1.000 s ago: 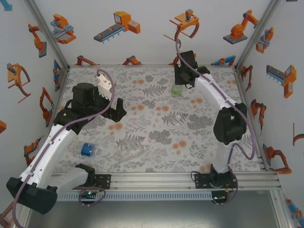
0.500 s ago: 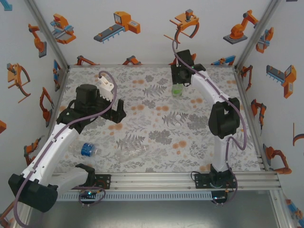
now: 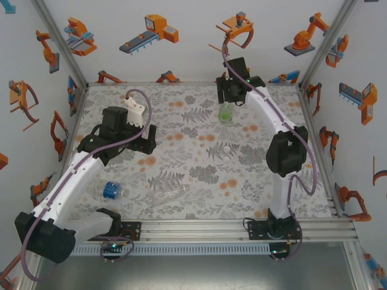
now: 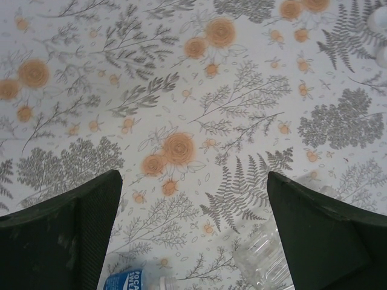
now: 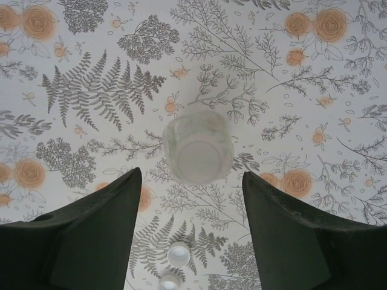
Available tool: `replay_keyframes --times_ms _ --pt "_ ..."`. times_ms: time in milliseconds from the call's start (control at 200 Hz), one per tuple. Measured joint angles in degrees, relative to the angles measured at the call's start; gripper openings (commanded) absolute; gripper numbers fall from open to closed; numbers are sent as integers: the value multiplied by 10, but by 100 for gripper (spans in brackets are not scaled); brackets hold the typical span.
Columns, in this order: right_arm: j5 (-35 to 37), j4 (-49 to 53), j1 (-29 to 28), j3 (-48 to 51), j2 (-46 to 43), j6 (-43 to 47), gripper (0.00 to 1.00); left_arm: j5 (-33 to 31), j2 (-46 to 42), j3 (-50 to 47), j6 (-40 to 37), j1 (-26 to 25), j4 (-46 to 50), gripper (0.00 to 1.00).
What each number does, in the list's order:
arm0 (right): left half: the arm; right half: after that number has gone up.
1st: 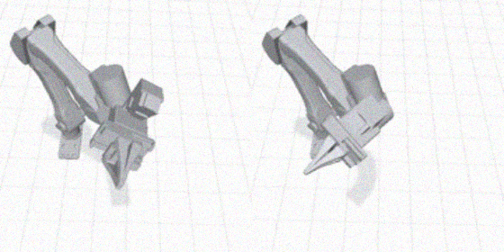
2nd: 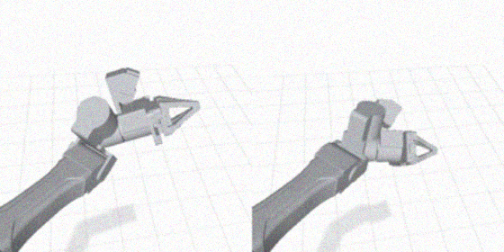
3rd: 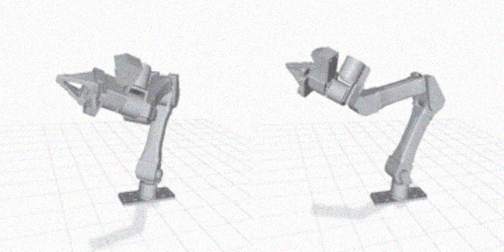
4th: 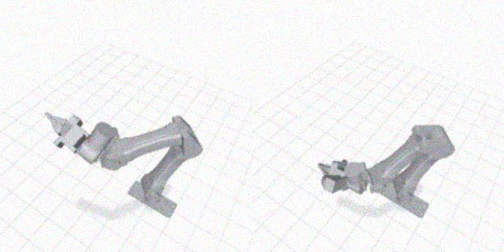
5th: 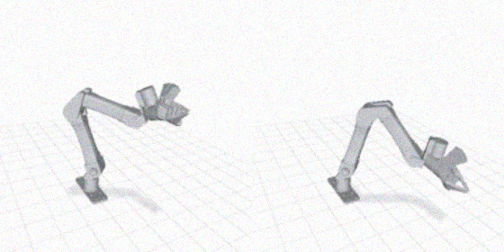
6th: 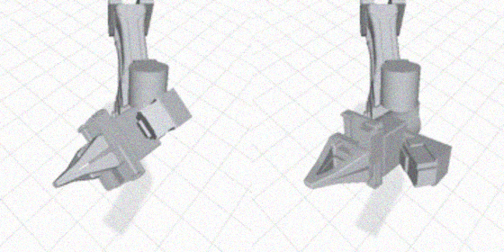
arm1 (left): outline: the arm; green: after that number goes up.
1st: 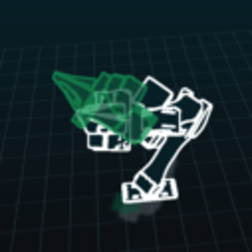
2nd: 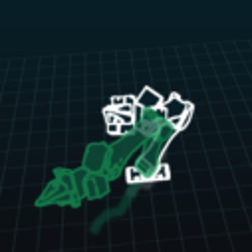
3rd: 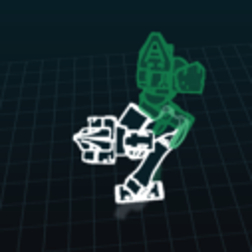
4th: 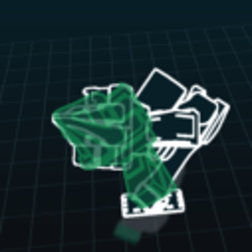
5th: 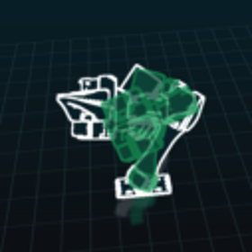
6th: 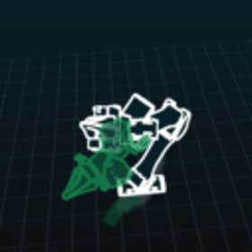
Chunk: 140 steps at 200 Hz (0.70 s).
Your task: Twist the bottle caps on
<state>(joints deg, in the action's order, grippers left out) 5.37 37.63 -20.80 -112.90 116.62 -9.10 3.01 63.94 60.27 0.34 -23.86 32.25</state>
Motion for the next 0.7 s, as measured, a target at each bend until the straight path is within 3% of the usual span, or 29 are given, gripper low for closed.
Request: replay_keyframes --times_ms 155,285,481,701 --pt "-25 0 -5 28 -52 5 63 -23 0 0 37 0 29 97" --pt "-68 -37 -22 103 -135 22 63 24 -4 -4 48 -4 40 99" --pt "-118 -95 -41 212 -231 27 63 66 -3 -25 43 -94 47 99" --pt "-141 -132 -41 326 -283 6 63 53 25 -73 92 -136 35 98"
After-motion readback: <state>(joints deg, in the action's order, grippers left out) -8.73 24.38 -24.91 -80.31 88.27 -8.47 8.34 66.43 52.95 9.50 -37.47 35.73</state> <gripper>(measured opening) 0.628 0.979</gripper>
